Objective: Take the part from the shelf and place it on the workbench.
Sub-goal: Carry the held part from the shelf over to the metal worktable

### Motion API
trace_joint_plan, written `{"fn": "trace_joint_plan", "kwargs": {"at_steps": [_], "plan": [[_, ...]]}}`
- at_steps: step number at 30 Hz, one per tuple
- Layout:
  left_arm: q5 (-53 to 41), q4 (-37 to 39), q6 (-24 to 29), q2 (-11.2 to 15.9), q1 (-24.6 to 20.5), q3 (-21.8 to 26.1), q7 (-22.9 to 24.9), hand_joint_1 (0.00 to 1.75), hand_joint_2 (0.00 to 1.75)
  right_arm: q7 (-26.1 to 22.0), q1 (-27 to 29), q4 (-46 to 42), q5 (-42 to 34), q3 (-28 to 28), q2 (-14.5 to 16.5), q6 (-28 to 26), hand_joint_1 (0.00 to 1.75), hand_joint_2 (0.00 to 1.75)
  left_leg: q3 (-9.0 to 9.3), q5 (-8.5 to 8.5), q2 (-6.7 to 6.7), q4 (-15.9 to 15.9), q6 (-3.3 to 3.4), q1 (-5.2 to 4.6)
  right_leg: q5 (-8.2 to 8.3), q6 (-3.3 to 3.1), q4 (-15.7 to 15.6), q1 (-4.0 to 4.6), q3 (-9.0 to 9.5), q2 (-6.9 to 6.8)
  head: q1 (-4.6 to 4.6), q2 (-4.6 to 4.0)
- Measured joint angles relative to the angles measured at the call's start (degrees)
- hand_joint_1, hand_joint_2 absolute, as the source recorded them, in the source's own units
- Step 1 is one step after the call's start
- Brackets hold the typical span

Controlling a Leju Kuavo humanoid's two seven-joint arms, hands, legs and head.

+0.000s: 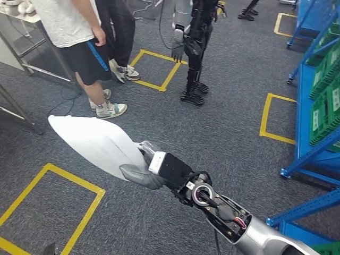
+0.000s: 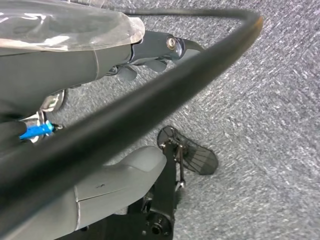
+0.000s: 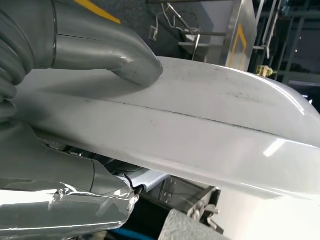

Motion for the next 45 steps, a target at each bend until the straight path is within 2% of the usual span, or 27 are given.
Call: {"fn": "trace_joint_plan", "kwargs": {"at_steps": [2, 3, 5, 7, 9, 11, 13, 15, 17, 18, 19, 21, 23, 24, 26, 27, 28, 30, 32, 33, 34, 35, 37, 39, 41, 43, 45], "plan": [[-0.02, 0.00, 0.00, 0.00, 0.01, 0.00, 0.00, 0.00, 1.75, 0.02, 0.32, 0.02, 0.00, -0.07, -0.03, 0.00, 1.71, 1.75, 0.01, 0.00, -1.29, 0.02, 0.12, -0.17, -1.95, -0.09, 6.58, 0.00, -3.20, 0.45, 0.53, 0.00], [-0.03, 0.00, 0.00, 0.00, 0.03, 0.00, 0.00, 0.00, 1.75, 0.03, 0.43, 0.03, 0.00, -0.09, -0.04, 0.00, 1.71, 1.75, 0.06, -0.01, -2.01, 0.03, 0.12, -0.24, -1.13, -0.25, 6.59, 0.00, -3.36, 0.51, 0.71, 0.00], [-0.03, 0.00, 0.02, -0.02, 0.04, 0.00, 0.00, 0.00, 1.75, 0.04, 0.47, 0.03, 0.00, -0.16, -0.04, 0.00, 1.71, 1.75, 0.26, 0.00, -3.51, 0.04, 0.11, -0.32, 3.29, -0.84, -0.04, 0.01, -0.63, 1.36, 1.09, 0.00], [0.00, 0.00, 0.17, -0.10, -0.05, 0.01, 0.03, 0.00, 1.75, 0.03, 0.42, 0.03, -0.01, -0.27, -0.04, 0.01, 1.71, 1.75, 0.20, 0.08, -4.90, 0.13, -0.12, -0.45, 6.75, -1.54, -7.79, 0.02, 2.66, 3.78, 1.43, 0.00], [0.13, 0.00, 0.47, -0.13, -0.05, 0.02, 0.18, 0.00, 1.75, 0.01, 0.40, 0.03, -0.05, -0.33, -0.04, 0.08, 1.71, 1.75, -0.30, 0.38, -6.04, 0.16, -0.72, -0.42, 7.12, -1.87, -10.73, 0.09, 3.97, 4.91, 1.66, 0.00], [0.31, 0.03, 0.72, 0.00, 0.22, 0.02, 0.49, 0.00, 1.75, -0.01, 0.39, 0.02, -0.19, -0.34, 0.03, 0.21, 1.71, 1.75, -0.77, 0.71, -6.77, 0.06, -1.49, -0.32, 7.27, -2.03, -11.55, -0.08, 4.47, 3.72, 1.77, 0.00], [0.43, 0.06, 0.81, 0.09, 0.31, 0.03, 0.74, 0.00, 1.75, -0.08, 0.32, 0.01, -0.31, -0.34, 0.19, 0.39, 1.71, 1.75, -2.00, -0.70, -4.74, 2.18, -2.11, -0.43, 7.85, -2.45, -12.35, -0.37, 4.79, 2.35, 1.19, 0.00], [0.46, 0.07, 0.81, 0.11, 0.08, 0.04, 0.82, 0.00, 1.75, -0.11, 0.28, 0.05, -0.36, -0.34, 0.30, 0.56, 1.71, 1.75, -5.41, -4.44, -1.71, 9.18, -2.63, -0.42, 8.10, -2.81, -12.71, -0.29, 4.83, 0.85, 0.18, 0.00], [0.42, 0.07, 0.67, 0.15, 0.00, 0.06, 0.81, 0.00, 1.75, -0.07, 0.34, 0.19, -0.37, -0.32, 0.31, 0.61, 1.71, 1.75, -8.81, -6.96, -0.72, 16.20, -3.12, -0.24, 8.07, -2.89, -12.69, -0.13, 4.74, -0.75, -0.51, 0.00], [0.37, 0.07, 0.54, 0.15, 0.03, 0.07, 0.79, 0.00, 1.75, -0.05, 0.38, 0.26, -0.37, -0.31, 0.31, 0.62, 1.71, 1.75, -9.16, -6.70, -0.50, 16.98, -3.31, -0.14, 8.01, -2.85, -12.68, -0.10, 4.73, -1.48, -0.74, 0.00], [0.32, 0.07, 0.38, 0.19, 0.06, 0.07, 0.73, 0.00, 1.75, -0.04, 0.39, 0.31, -0.37, -0.31, 0.31, 0.62, 1.71, 1.75, -8.21, -5.39, -0.25, 15.27, -3.45, -0.02, 7.92, -2.76, -12.66, -0.10, 4.76, -2.16, -0.99, 0.00], [0.27, 0.07, 0.19, 0.27, 0.01, 0.07, 0.50, 0.00, 1.75, -0.09, 0.37, 0.33, -0.37, -0.31, 0.39, 0.75, 1.71, 1.75, -3.82, -1.85, 1.50, 7.13, -3.60, 0.13, 7.54, -2.31, -12.40, -0.03, 4.82, -3.33, -1.50, 0.00], [0.34, 0.08, 0.22, 0.32, -0.12, 0.16, 0.29, 0.00, 1.75, -0.25, 0.30, 0.33, -0.39, -0.31, 0.54, 1.04, 1.71, 1.75, -0.79, -0.09, 2.93, 1.32, -2.91, 0.00, 7.02, -1.69, -11.95, 0.36, 4.84, -4.16, -1.88, 0.00], [0.39, 0.08, 0.32, 0.29, -0.13, 0.22, 0.24, 0.00, 1.75, -0.34, 0.26, 0.34, -0.41, -0.31, 0.61, 1.17, 1.71, 1.75, -0.49, -0.13, 3.05, 0.60, -2.37, -0.15, 6.83, -1.44, -11.83, 0.58, 4.89, -4.51, -1.78, 0.00], [0.49, 0.09, 0.61, 0.31, 0.02, 0.37, 0.23, 0.00, 1.75, -0.51, 0.20, 0.35, -0.51, -0.30, 0.75, 1.39, 1.71, 1.75, -0.59, -0.13, 1.91, 0.71, -1.31, -0.20, 6.44, -0.95, -11.70, 0.54, 5.09, -5.02, -1.24, 0.00], [0.52, 0.09, 0.74, 0.31, 0.06, 0.47, 0.28, 0.00, 1.75, -0.55, 0.17, 0.36, -0.59, -0.29, 0.83, 1.49, 1.71, 1.75, -0.59, -0.12, 1.43, 0.70, -0.92, -0.15, 5.83, -0.65, -11.13, 0.36, 4.92, -4.41, -1.04, 0.00], [0.56, 0.09, 0.92, 0.31, 0.05, 0.58, 0.40, 0.00, 1.75, -0.62, 0.12, 0.36, -0.69, -0.29, 0.89, 1.60, 1.71, 1.75, -0.57, -0.07, 0.94, 0.65, -0.54, -0.07, 4.61, -0.38, -9.47, 0.18, 4.27, -3.28, -0.83, 0.00], [0.63, 0.09, 1.23, 0.32, -0.03, 0.78, 0.71, 0.00, 1.75, -0.77, 0.05, 0.44, -0.88, -0.28, 0.95, 1.75, 1.71, 1.75, -0.58, 0.01, 0.01, 0.61, -0.03, -0.05, 0.78, -0.09, -2.51, 0.01, 1.24, -0.59, -0.18, 0.00], [0.64, 0.09, 1.37, 0.32, -0.03, 0.87, 0.93, 0.00, 1.75, -0.85, 0.09, 0.66, -0.96, -0.26, 0.95, 1.77, 1.71, 1.75, -0.62, 0.04, -1.15, 0.62, 0.19, -0.25, -2.13, -0.16, 5.36, 0.02, -2.43, 0.29, 0.48, 0.00], [0.64, 0.09, 1.38, 0.32, 0.00, 0.91, 0.98, 0.00, 1.75, -0.87, 0.12, 0.76, -0.96, -0.24, 0.94, 1.77, 1.71, 1.75, -0.60, 0.05, -1.84, 0.62, 0.22, -0.36, -2.03, -0.32, 6.85, 0.03, -3.27, 0.41, 0.70, 0.00], [0.64, 0.09, 1.38, 0.31, 0.03, 0.95, 1.01, 0.00, 1.75, -0.89, 0.13, 0.82, -0.96, -0.22, 0.95, 1.77, 1.71, 1.75, -0.54, 0.06, -2.58, 0.63, 0.23, -0.46, -0.76, -0.60, 5.95, 0.06, -3.05, 0.55, 0.90, 0.00], [0.64, 0.09, 1.39, 0.31, 0.04, 1.00, 1.01, 0.00, 1.75, -0.91, 0.11, 0.85, -0.97, -0.21, 0.95, 1.78, 1.71, 1.75, -0.44, 0.06, -3.32, 0.63, 0.22, -0.54, 1.37, -0.97, 2.91, 0.13, -1.82, 0.88, 1.10, 0.00], [0.65, 0.09, 1.40, 0.22, 0.00, 1.15, 1.03, 0.00, 1.75, -0.95, -0.06, 0.88, -1.03, -0.21, 0.96, 1.80, 1.71, 1.75, -0.35, 0.11, -4.67, 0.67, 0.12, -0.67, 5.62, -1.98, -5.47, 0.25, 1.68, 3.14, 1.44, 0.00], [0.70, 0.09, 1.42, 0.14, -0.05, 1.32, 1.07, 0.00, 1.75, -0.99, -0.37, 0.93, -1.20, -0.19, 0.97, 1.86, 1.71, 1.75, -0.72, 0.38, -5.80, 0.70, -0.33, -0.50, 7.03, -2.55, -10.20, 0.40, 3.75, 4.93, 1.64, 0.00], [0.81, 0.10, 1.39, 0.22, 0.16, 1.49, 1.05, 0.00, 1.75, -1.01, -0.63, 0.98, -1.36, -0.17, 1.07, 1.95, 1.71, 1.75, -1.16, 0.90, -6.92, 0.45, -1.16, -0.31, 7.07, -2.64, -11.16, 0.38, 4.28, 4.34, 1.84, 0.00], [0.95, 0.12, 1.28, 0.21, 0.36, 1.60, 0.95, 0.00, 1.75, -1.02, -0.90, 1.05, -1.39, -0.17, 1.28, 1.99, 1.71, 1.75, -1.95, 0.21, -5.67, 1.51, -1.74, -0.41, 7.75, -2.85, -12.11, 0.06, 4.69, 3.06, 1.72, 0.00], [1.01, 0.13, 1.07, 0.15, 0.13, 1.69, 0.71, 0.00, 1.75, -0.99, -1.15, 1.14, -1.38, -0.17, 1.44, 1.94, 1.71, 1.75, -4.73, -3.01, -2.55, 7.12, -2.08, -0.44, 8.25, -3.11, -12.79, -0.05, 4.88, 1.48, 0.90, 0.00]]}}
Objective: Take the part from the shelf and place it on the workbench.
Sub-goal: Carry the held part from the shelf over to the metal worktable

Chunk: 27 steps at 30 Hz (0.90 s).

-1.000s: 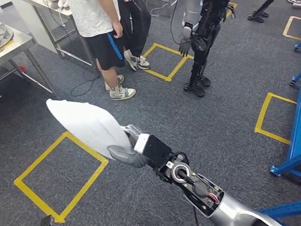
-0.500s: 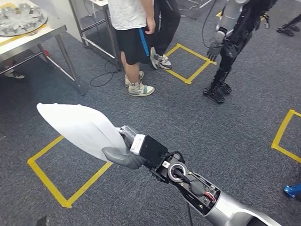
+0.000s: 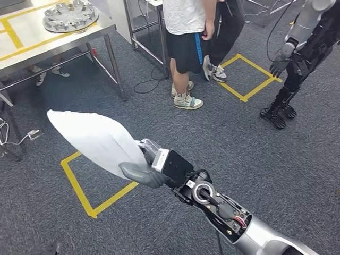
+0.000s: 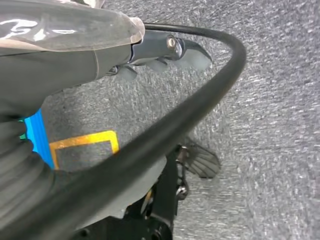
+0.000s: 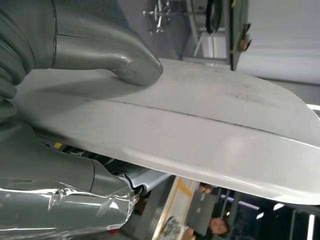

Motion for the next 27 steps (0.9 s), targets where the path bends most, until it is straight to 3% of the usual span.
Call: {"fn": "trace_joint_plan", "kwargs": {"at_steps": [2, 3, 4, 6, 8, 9, 11, 12, 14, 16, 17, 18, 19, 20, 21, 23, 25, 27], "plan": [[-0.16, 0.01, -0.33, 0.02, -0.18, 0.16, -0.34, 0.00, 1.75, 0.19, 0.03, 0.14, 0.01, 0.00, 0.03, -0.13, 1.71, 1.75, -3.78, -3.32, 1.62, 7.76, -0.50, 0.18, 0.05, -0.14, -0.04, 0.08, -0.17, -1.61, -0.76, 0.00], [-0.28, 0.01, -0.48, 0.01, -0.13, 0.25, -0.50, 0.00, 1.75, 0.33, 0.16, 0.20, 0.03, 0.00, 0.02, -0.20, 1.71, 1.75, -4.74, -3.73, 1.92, 9.80, -0.72, 0.30, 0.02, -0.12, -0.03, 0.10, -0.22, -2.36, -1.05, 0.00], [-0.42, 0.01, -0.58, 0.01, -0.06, 0.32, -0.61, 0.00, 1.75, 0.45, 0.27, 0.24, 0.06, 0.00, 0.02, -0.30, 1.71, 1.75, -4.49, -3.05, 2.16, 9.54, -0.91, 0.43, -0.03, -0.06, 0.01, 0.09, -0.25, -3.05, -1.32, 0.00], [-0.62, 0.01, -0.70, 0.11, 0.01, 0.40, -0.72, 0.00, 1.75, 0.59, 0.40, 0.24, 0.23, -0.06, 0.01, -0.54, 1.71, 1.75, -0.47, 0.50, 3.40, 2.53, -1.09, 0.66, -0.28, 0.28, 0.21, 0.09, -0.21, -4.24, -1.93, 0.00], [-0.78, 0.01, -0.86, 0.19, -0.10, 0.45, -0.75, 0.00, 1.75, 0.68, 0.40, 0.21, 0.48, -0.20, 0.00, -0.77, 1.71, 1.75, 3.64, 2.83, 5.48, -4.87, -0.69, 0.52, -0.75, 0.88, 0.55, 0.44, -0.18, -5.17, -2.50, 0.00], [-0.85, 0.01, -0.90, 0.20, -0.10, 0.47, -0.76, 0.00, 1.75, 0.74, 0.40, 0.20, 0.59, -0.26, 0.00, -0.84, 1.71, 1.75, 4.48, 3.08, 6.03, -6.47, -0.26, 0.37, -0.95, 1.19, 0.65, 0.61, -0.11, -5.56, -2.53, 0.00], [-0.92, 0.01, -0.93, 0.24, -0.03, 0.49, -0.77, 0.00, 1.75, 0.91, 0.41, 0.18, 0.74, -0.31, 0.00, -0.94, 1.71, 1.75, 4.43, 3.00, 5.21, -6.78, 0.75, 0.18, -1.21, 1.80, 0.66, 0.72, 0.15, -6.35, -2.28, 0.00], [-0.94, 0.01, -0.92, 0.22, 0.02, 0.49, -0.77, 0.00, 1.75, 0.96, 0.42, 0.16, 0.82, -0.32, 0.00, -0.98, 1.71, 1.75, 4.44, 3.02, 4.74, -6.83, 1.14, 0.22, -1.53, 2.17, 0.85, 0.62, 0.14, -6.21, -2.09, 0.00], [-0.97, 0.01, -0.92, 0.21, -0.02, 0.50, -0.77, 0.00, 1.75, 1.06, 0.41, 0.10, 0.98, -0.35, -0.01, -1.09, 1.71, 1.75, 4.55, 3.17, 3.79, -7.04, 1.90, 0.42, -3.79, 2.78, 3.80, 0.38, -1.00, -4.23, -1.70, 0.00], [-1.07, 0.01, -0.92, 0.22, -0.07, 0.51, -0.74, 0.00, 1.75, 1.21, 0.60, 0.02, 1.10, -0.38, -0.11, -1.20, 1.71, 1.75, 4.55, 3.23, 2.87, -7.07, 2.40, 0.34, -7.80, 3.02, 11.45, 0.24, -4.30, -1.76, -0.97, 0.00], [-1.17, 0.01, -0.92, 0.24, -0.07, 0.51, -0.72, 0.00, 1.75, 1.34, 0.84, -0.02, 1.19, -0.39, -0.20, -1.26, 1.71, 1.75, 4.52, 3.23, 2.28, -7.07, 2.52, 0.23, -9.41, 3.01, 15.65, 0.22, -6.21, -1.28, -0.67, 0.00], [-1.28, 0.01, -0.92, 0.24, -0.05, 0.51, -0.69, 0.00, 1.75, 1.50, 1.11, -0.03, 1.26, -0.39, -0.31, -1.30, 1.71, 1.75, 4.51, 3.24, 1.61, -7.05, 2.58, 0.12, -10.03, 2.95, 18.39, 0.22, -7.53, -1.09, -0.45, 0.00], [-1.40, 0.01, -0.95, 0.25, -0.04, 0.51, -0.67, 0.00, 1.75, 1.64, 1.33, -0.04, 1.32, -0.39, -0.40, -1.32, 1.71, 1.75, 4.53, 3.24, 0.88, -7.03, 2.59, 0.03, -9.50, 2.81, 18.94, 0.21, -7.89, -0.99, -0.28, 0.00], [-1.49, 0.01, -0.98, 0.25, -0.03, 0.51, -0.67, 0.00, 1.75, 1.76, 1.47, -0.12, 1.37, -0.40, -0.46, -1.36, 1.71, 1.75, 4.59, 3.25, 0.13, -7.02, 2.59, -0.04, -7.83, 2.57, 17.01, 0.22, -7.12, -0.83, -0.11, 0.00], [-1.54, 0.01, -1.02, 0.25, -0.02, 0.51, -0.66, 0.00, 1.75, 1.84, 1.51, -0.23, 1.38, -0.43, -0.50, -1.39, 1.71, 1.75, 4.69, 3.25, -0.57, -7.01, 2.58, -0.09, -5.46, 2.24, 13.18, 0.25, -5.47, -0.26, 0.10, 0.00], [-1.62, 0.01, -1.13, 0.14, -0.10, 0.51, -0.66, 0.00, 1.75, 1.97, 1.52, -0.56, 1.44, -0.51, -0.55, -1.46, 1.71, 1.75, 4.62, 3.35, -1.85, -6.93, 2.37, -0.10, -1.84, 1.37, 5.24, 0.28, -2.06, 2.47, 0.33, 0.00], [-1.71, 0.01, -1.30, 0.08, -0.15, 0.51, -0.66, 0.00, 1.75, 2.27, 1.58, -0.81, 1.56, -0.61, -0.61, -1.50, 1.71, 1.75, 4.06, 3.70, -2.94, -6.89, 1.76, 0.18, -1.07, 0.86, 1.68, 0.48, -0.53, 4.04, 0.50, 0.00], [-1.82, 0.04, -1.51, 0.22, 0.12, 0.51, -0.66, 0.00, 1.75, 2.71, 1.64, -1.17, 1.69, -0.74, -0.66, -1.50, 1.71, 1.75, 3.60, 4.13, -3.79, -7.09, 0.95, 0.32, -0.84, 0.65, 0.74, 0.38, -0.02, 2.92, 0.79, 0.00]]}}
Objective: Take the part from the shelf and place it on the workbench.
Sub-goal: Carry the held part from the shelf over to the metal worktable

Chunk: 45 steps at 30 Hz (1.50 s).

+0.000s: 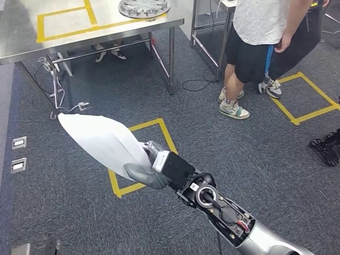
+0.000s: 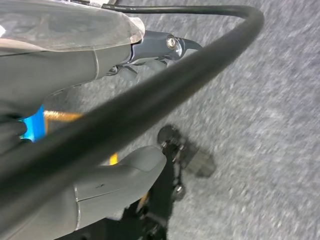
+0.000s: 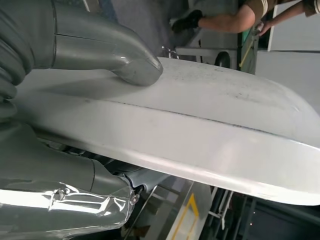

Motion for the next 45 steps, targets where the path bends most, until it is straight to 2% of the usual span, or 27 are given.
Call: {"fn": "trace_joint_plan", "kwargs": {"at_steps": [2, 4, 6, 7, 8, 10, 12, 15, 18, 20, 22, 23, 24, 26, 27, 29, 31, 33, 35, 36, 37, 38, 39, 41, 42, 43, 45], "plan": [[-0.09, 0.04, -0.11, 0.08, 0.11, 0.00, -0.02, 0.00, 1.75, 0.26, 0.00, -0.45, 0.09, -0.10, -0.01, 0.01, 1.71, 1.75, -1.03, -1.15, 1.76, 1.73, -0.62, -0.22, 0.67, -0.42, -1.02, -0.40, 0.49, -1.38, -0.38, 0.00], [-0.13, 0.05, -0.12, 0.16, -0.17, 0.00, -0.04, 0.00, 1.75, 0.35, 0.07, -0.72, 0.16, -0.14, -0.06, 0.04, 1.71, 1.75, -4.19, -4.64, 4.71, 8.17, -1.12, -0.26, 0.98, -0.69, -1.53, -0.41, 0.67, -2.91, -1.34, 0.00], [-0.13, 0.05, -0.13, 0.24, -0.25, 0.00, -0.04, 0.00, 1.75, 0.44, 0.37, -0.83, 0.23, -0.16, -0.17, 0.08, 1.71, 1.75, -7.60, -7.34, 5.77, 15.20, -1.58, -0.12, 0.95, -0.74, -1.52, -0.32, 0.56, -4.49, -2.08, 0.00], [-0.12, 0.05, -0.11, 0.23, -0.19, 0.00, -0.04, 0.00, 1.75, 0.49, 0.54, -0.88, 0.26, -0.16, -0.21, 0.09, 1.71, 1.75, -8.04, -7.27, 5.95, 16.25, -1.73, -0.04, 0.90, -0.70, -1.51, -0.30, 0.53, -5.21, -2.35, 0.00], [-0.11, 0.05, -0.10, 0.24, -0.15, 0.00, -0.04, 0.00, 1.75, 0.54, 0.66, -0.96, 0.27, -0.16, -0.24, 0.09, 1.71, 1.75, -7.29, -6.22, 6.12, 15.02, -1.84, 0.05, 0.81, -0.61, -1.47, -0.31, 0.52, -5.90, -2.61, 0.00], [-0.10, 0.07, -0.04, 0.34, -0.15, 0.00, -0.03, 0.00, 1.75, 0.62, 0.72, -1.19, 0.30, -0.17, -0.24, 0.09, 1.71, 1.75, -3.08, -2.86, 7.30, 7.59, -1.94, 0.19, 0.47, -0.23, -1.15, -0.29, 0.52, -7.08, -3.14, 0.00], [-0.08, 0.08, 0.03, 0.43, -0.30, 0.02, 0.10, 0.00, 1.75, 0.66, 0.68, -1.50, 0.31, -0.20, -0.28, 0.15, 1.71, 1.75, 0.20, -1.19, 8.43, 1.59, -1.34, -0.04, -0.13, 0.39, -0.50, 0.02, 0.29, -7.99, -3.63, 0.00], [0.02, 0.08, 0.22, 0.42, -0.19, 0.04, 0.45, 0.00, 1.75, 0.67, 0.68, -1.84, 0.31, -0.22, -0.33, 0.28, 1.71, 1.75, 0.57, -1.34, 7.65, 0.53, 0.22, -0.35, -0.72, 1.20, -0.11, 0.26, 0.36, -8.99, -3.13, 0.00], [0.07, 0.08, 0.41, 0.42, -0.06, 0.04, 0.61, 0.00, 1.75, 0.60, 0.67, -2.00, 0.31, -0.22, -0.33, 0.36, 1.71, 1.75, 0.71, -1.31, 6.48, 0.41, 1.30, -0.25, -3.89, 2.02, 4.25, -0.11, -1.38, -6.37, -2.47, 0.00], [0.07, 0.08, 0.44, 0.42, -0.14, 0.04, 0.61, 0.00, 1.75, 0.56, 0.79, -2.03, 0.31, -0.22, -0.45, 0.38, 1.71, 1.75, 0.70, -1.31, 5.64, 0.42, 1.70, -0.41, -7.81, 2.02, 12.56, -0.18, -5.18, -4.42, -1.77, 0.00], [0.01, 0.08, 0.40, 0.40, -0.15, 0.04, 0.61, 0.00, 1.75, 0.56, 1.00, -1.99, 0.30, -0.22, -0.66, 0.37, 1.71, 1.75, 0.72, -1.31, 4.48, 0.44, 1.86, -0.70, -9.10, 1.73, 18.27, -0.13, -8.10, -3.98, -1.31, 0.00], [-0.06, 0.08, 0.34, 0.39, -0.14, 0.04, 0.61, 0.00, 1.75, 0.55, 1.07, -1.98, 0.27, -0.22, -0.75, 0.33, 1.71, 1.75, 0.78, -1.31, 3.80, 0.44, 1.88, -0.82, -8.00, 1.43, 17.76, -0.03, -8.09, -3.86, -1.16, 0.00], [-0.16, 0.08, 0.26, 0.39, -0.14, 0.04, 0.61, 0.00, 1.75, 0.53, 1.08, -1.97, 0.23, -0.23, -0.80, 0.30, 1.71, 1.75, 0.90, -1.31, 3.12, 0.45, 1.88, -0.93, -5.91, 1.03, 14.91, 0.10, -6.98, -3.56, -1.01, 0.00], [-0.38, 0.08, 0.05, 0.30, -0.19, 0.04, 0.61, 0.00, 1.75, 0.44, 1.02, -1.97, 0.13, -0.25, -0.85, 0.25, 1.71, 1.75, 1.05, -1.29, 1.87, 0.46, 1.83, -1.07, -1.48, -0.06, 6.64, 0.33, -3.49, -1.52, -0.76, 0.00], [-0.48, 0.08, -0.02, 0.23, -0.25, 0.04, 0.61, 0.00, 1.75, 0.40, 0.98, -1.97, 0.09, -0.26, -0.89, 0.24, 1.71, 1.75, 1.00, -1.23, 1.30, 0.48, 1.73, -1.03, -0.27, -0.45, 3.55, 0.40, -2.18, -0.50, -0.72, 0.00], [-0.63, 0.09, -0.09, 0.13, -0.23, 0.04, 0.61, 0.00, 1.75, 0.33, 0.95, -1.96, 0.05, -0.30, -0.97, 0.24, 1.71, 1.75, 0.64, -0.97, 0.27, 0.45, 1.27, -0.82, -0.03, -0.85, 1.14, 0.55, -1.05, 0.18, -0.58, 0.00], [-0.69, 0.13, -0.16, 0.20, 0.09, 0.04, 0.61, 0.00, 1.75, 0.13, 0.95, -1.97, -0.02, -0.34, -1.00, 0.28, 1.71, 1.75, 0.28, -0.81, -0.24, 0.49, 0.64, -0.77, 0.24, -0.81, 0.09, 0.38, -0.35, -1.01, -0.38, 0.00], [-0.73, 0.16, -0.25, 0.26, 0.11, 0.04, 0.56, 0.00, 1.75, -0.56, 0.93, -1.96, -0.68, -0.46, -0.99, 0.74, 1.71, 1.75, -1.22, -2.65, 1.95, 3.38, 0.05, -0.92, 0.93, -0.84, -1.06, 0.00, 0.20, -2.22, -0.88, 0.00], [-0.75, 0.16, -0.28, 0.28, -0.14, 0.04, 0.50, 0.00, 1.75, -1.50, 1.03, -1.90, -1.88, -0.68, -0.98, 1.59, 1.71, 1.75, -4.86, -6.55, 4.88, 10.79, -0.63, -0.72, 1.20, -0.96, -1.48, -0.02, 0.29, -3.39, -1.60, 0.00], [-0.75, 0.16, -0.27, 0.28, -0.19, 0.04, 0.48, 0.00, 1.75, -1.86, 1.13, -1.84, -2.36, -0.81, -0.98, 1.92, 1.71, 1.75, -6.74, -8.08, 5.46, 14.62, -1.00, -0.52, 1.20, -0.96, -1.48, -0.01, 0.23, -3.97, -1.90, 0.00], [-0.75, 0.16, -0.27, 0.28, -0.17, 0.04, 0.48, 0.00, 1.75, -2.06, 1.23, -1.76, -2.64, -0.90, -0.98, 2.14, 1.71, 1.75, -7.90, -8.67, 5.75, 17.02, -1.35, -0.26, 1.17, -0.94, -1.47, -0.01, 0.19, -4.50, -2.14, 0.00], [-0.75, 0.16, -0.27, 0.28, -0.15, 0.04, 0.47, 0.00, 1.75, -2.16, 1.30, -1.69, -2.78, -0.97, -0.98, 2.26, 1.71, 1.75, -7.90, -8.13, 5.92, 17.13, -1.64, 0.03, 1.12, -0.87, -1.45, -0.04, 0.17, -4.93, -2.39, 0.00], [-0.75, 0.16, -0.26, 0.31, -0.14, 0.04, 0.46, 0.00, 1.75, -2.21, 1.32, -1.64, -2.86, -1.01, -0.98, 2.33, 1.71, 1.75, -6.60, -6.60, 6.09, 14.75, -1.90, 0.31, 1.03, -0.74, -1.37, -0.10, 0.18, -5.27, -2.63, 0.00], [-0.74, 0.16, -0.21, 0.37, -0.19, 0.04, 0.46, 0.00, 1.75, -2.26, 1.28, -1.58, -2.92, -1.06, -0.98, 2.33, 1.71, 1.75, -1.98, -3.08, 6.70, 6.36, -2.30, 0.71, 0.61, -0.15, -0.89, -0.11, 0.10, -5.73, -3.11, 0.00], [-0.72, 0.16, -0.16, 0.39, -0.22, 0.05, 0.46, 0.00, 1.75, -2.28, 1.25, -1.57, -2.95, -1.10, -0.98, 2.26, 1.71, 1.75, -0.17, -2.09, 6.85, 3.03, -2.10, 0.73, 0.33, 0.23, -0.53, -0.02, -0.01, -5.87, -3.33, 0.00], [-0.69, 0.16, -0.09, 0.37, -0.22, 0.07, 0.46, 0.00, 1.75, -2.32, 1.23, -1.56, -3.04, -1.14, -0.98, 2.18, 1.71, 1.75, 0.85, -1.74, 6.96, 1.11, -1.76, 0.76, 0.00, 0.54, -0.18, 0.11, -0.15, -5.94, -3.38, 0.00], [-0.66, 0.17, 0.03, 0.29, -0.15, 0.09, 0.51, 0.00, 1.75, -2.44, 1.24, -1.50, -3.33, -1.24, -0.99, 2.08, 1.71, 1.75, 1.22, -1.91, 6.78, 0.46, -1.01, 0.67, -0.56, -0.14, 0.20, 0.28, -0.21, -5.95, -3.02, 0.00]]}}
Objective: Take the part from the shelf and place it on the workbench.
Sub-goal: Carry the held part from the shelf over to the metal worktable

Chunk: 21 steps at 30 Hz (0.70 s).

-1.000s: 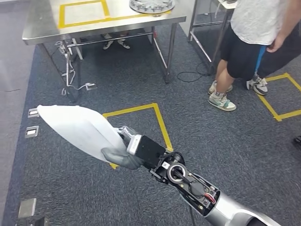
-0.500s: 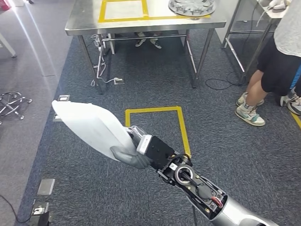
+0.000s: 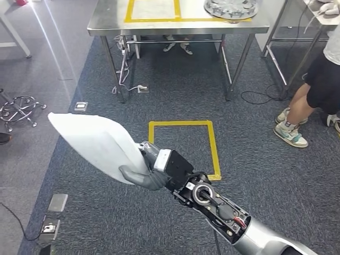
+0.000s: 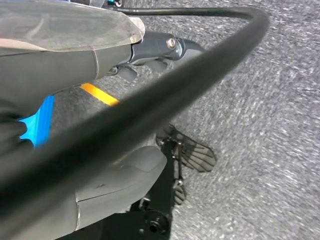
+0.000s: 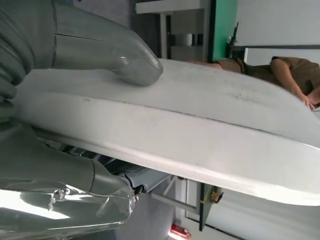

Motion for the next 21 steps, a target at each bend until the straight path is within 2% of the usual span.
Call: {"fn": "trace_joint_plan", "kwargs": {"at_steps": [1, 2, 3, 5, 6, 7, 9, 10, 11, 12, 13, 14, 15, 16, 17, 19, 21], "plan": [[-0.02, 0.01, 0.04, -0.02, 0.05, 0.00, 0.04, 0.00, 1.75, -0.10, 0.00, 0.03, -0.16, -0.03, -0.01, -0.01, 1.71, 1.75, 0.08, -0.14, 0.00, 0.06, 0.29, -0.20, -0.06, -0.37, -0.12, -0.04, 0.12, 0.00, 0.38, 0.00], [-0.05, 0.01, 0.05, -0.01, 0.08, 0.00, 0.08, 0.00, 1.75, -0.19, 0.00, 0.06, -0.27, -0.08, -0.01, -0.02, 1.71, 1.75, 0.12, -0.30, -0.04, 0.17, 0.61, -0.49, -0.02, -0.39, -0.29, -0.17, 0.30, -0.04, 0.62, 0.00], [-0.11, 0.01, 0.05, 0.02, 0.10, 0.00, 0.10, 0.00, 1.75, -0.26, -0.01, 0.08, -0.33, -0.11, -0.01, -0.06, 1.71, 1.75, 0.12, -0.44, -0.09, 0.27, 1.02, -0.79, 0.16, 0.12, -0.52, -0.33, 0.48, -0.11, 0.77, 0.00], [-0.24, 0.01, 0.00, 0.10, 0.12, 0.00, 0.15, 0.00, 1.75, -0.34, -0.04, 0.10, -0.39, -0.19, 0.00, -0.15, 1.71, 1.75, 0.29, -0.54, -0.18, 0.12, 1.90, -0.84, -0.16, 1.77, -0.48, -0.66, 0.59, 0.04, 0.90, 0.00], [-0.28, 0.01, -0.03, 0.12, 0.12, 0.00, 0.18, 0.00, 1.75, -0.38, -0.06, 0.10, -0.39, -0.22, -0.01, -0.20, 1.71, 1.75, 0.51, -0.57, -0.20, -0.05, 2.25, -0.73, -0.97, 2.10, 0.71, -0.75, 0.08, 0.44, 1.03, 0.00], [-0.31, 0.01, -0.07, 0.13, 0.10, 0.00, 0.19, 0.00, 1.75, -0.40, -0.08, 0.10, -0.39, -0.25, -0.01, -0.24, 1.71, 1.75, 0.76, -0.61, -0.21, -0.22, 2.57, -0.61, -2.36, 2.23, 3.23, -0.79, -1.07, 0.94, 1.30, 0.00], [-0.32, 0.01, -0.11, 0.12, 0.05, -0.01, 0.19, 0.00, 1.75, -0.42, -0.03, 0.13, -0.39, -0.27, -0.04, -0.35, 1.71, 1.75, 1.08, -0.85, -0.27, -0.27, 3.02, -0.74, -5.89, 2.12, 11.58, -0.80, -5.19, 1.77, 1.96, 0.00], [-0.32, 0.01, -0.13, 0.10, 0.03, -0.01, 0.19, 0.00, 1.75, -0.41, 0.06, 0.19, -0.39, -0.27, -0.07, -0.40, 1.71, 1.75, 1.20, -0.96, -0.37, -0.24, 3.14, -0.85, -7.04, 2.04, 15.56, -0.80, -7.38, 1.91, 2.22, 0.00], [-0.33, 0.01, -0.13, 0.08, 0.04, -0.01, 0.19, 0.00, 1.75, -0.40, 0.19, 0.27, -0.39, -0.28, -0.11, -0.43, 1.71, 1.75, 1.37, -1.11, -0.53, -0.22, 3.19, -0.96, -7.12, 1.94, 17.80, -0.79, -8.88, 1.99, 2.39, 0.00], [-0.34, 0.01, -0.14, 0.06, 0.04, -0.01, 0.19, 0.00, 1.75, -0.39, 0.29, 0.34, -0.39, -0.28, -0.14, -0.45, 1.71, 1.75, 1.63, -1.29, -0.72, -0.19, 3.18, -1.03, -5.97, 1.80, 17.65, -0.79, -9.29, 2.01, 2.54, 0.00], [-0.37, 0.01, -0.14, 0.04, 0.04, -0.01, 0.19, 0.00, 1.75, -0.39, 0.35, 0.40, -0.39, -0.28, -0.16, -0.45, 1.71, 1.75, 1.99, -1.53, -0.94, -0.17, 3.08, -1.06, -3.72, 1.60, 15.07, -0.79, -8.54, 2.02, 2.70, 0.00], [-0.39, 0.01, -0.14, 0.04, 0.04, -0.02, 0.19, 0.00, 1.75, -0.39, 0.37, 0.43, -0.39, -0.29, -0.16, -0.46, 1.71, 1.75, 2.41, -1.80, -1.15, -0.16, 2.92, -1.06, -0.98, 1.37, 10.89, -0.79, -7.03, 2.12, 2.90, 0.00], [-0.43, 0.01, -0.15, 0.03, 0.03, -0.01, 0.19, 0.00, 1.75, -0.39, 0.36, 0.45, -0.39, -0.29, -0.17, -0.46, 1.71, 1.75, 2.71, -2.05, -1.32, -0.15, 2.70, -1.11, 1.02, 1.20, 7.03, -0.71, -5.44, 2.34, 3.05, 0.00], [-0.45, 0.01, -0.15, 0.03, -0.01, -0.01, 0.19, 0.00, 1.75, -0.40, 0.32, 0.46, -0.39, -0.30, -0.17, -0.46, 1.71, 1.75, 2.83, -2.22, -1.49, -0.11, 2.44, -1.15, 2.16, 1.08, 3.93, -0.61, -3.97, 2.54, 3.18, 0.00], [-0.46, 0.01, -0.16, 0.03, -0.04, -0.01, 0.20, 0.00, 1.75, -0.40, 0.30, 0.48, -0.39, -0.31, -0.18, -0.45, 1.71, 1.75, 2.76, -2.28, -1.60, -0.08, 2.13, -1.14, 2.37, 1.01, 2.14, -0.45, -3.09, 2.71, 3.29, 0.00], [-0.46, 0.01, -0.16, 0.01, -0.03, 0.00, 0.22, 0.00, 1.75, -0.40, 0.28, 0.48, -0.39, -0.32, -0.19, -0.41, 1.71, 1.75, 2.51, -2.17, -1.70, -0.20, 1.47, -1.03, 1.85, 0.88, 1.12, -0.19, -2.40, 2.79, 3.31, 0.00], [-0.44, 0.01, -0.14, -0.03, 0.00, 0.00, 0.25, 0.00, 1.75, -0.42, 0.24, 0.46, -0.39, -0.31, -0.15, -0.26, 1.71, 1.75, 2.17, -2.71, -1.45, 0.62, 0.78, -0.87, 1.94, 0.54, 0.45, -0.39, -1.95, 2.70, 3.08, 0.00]]}}
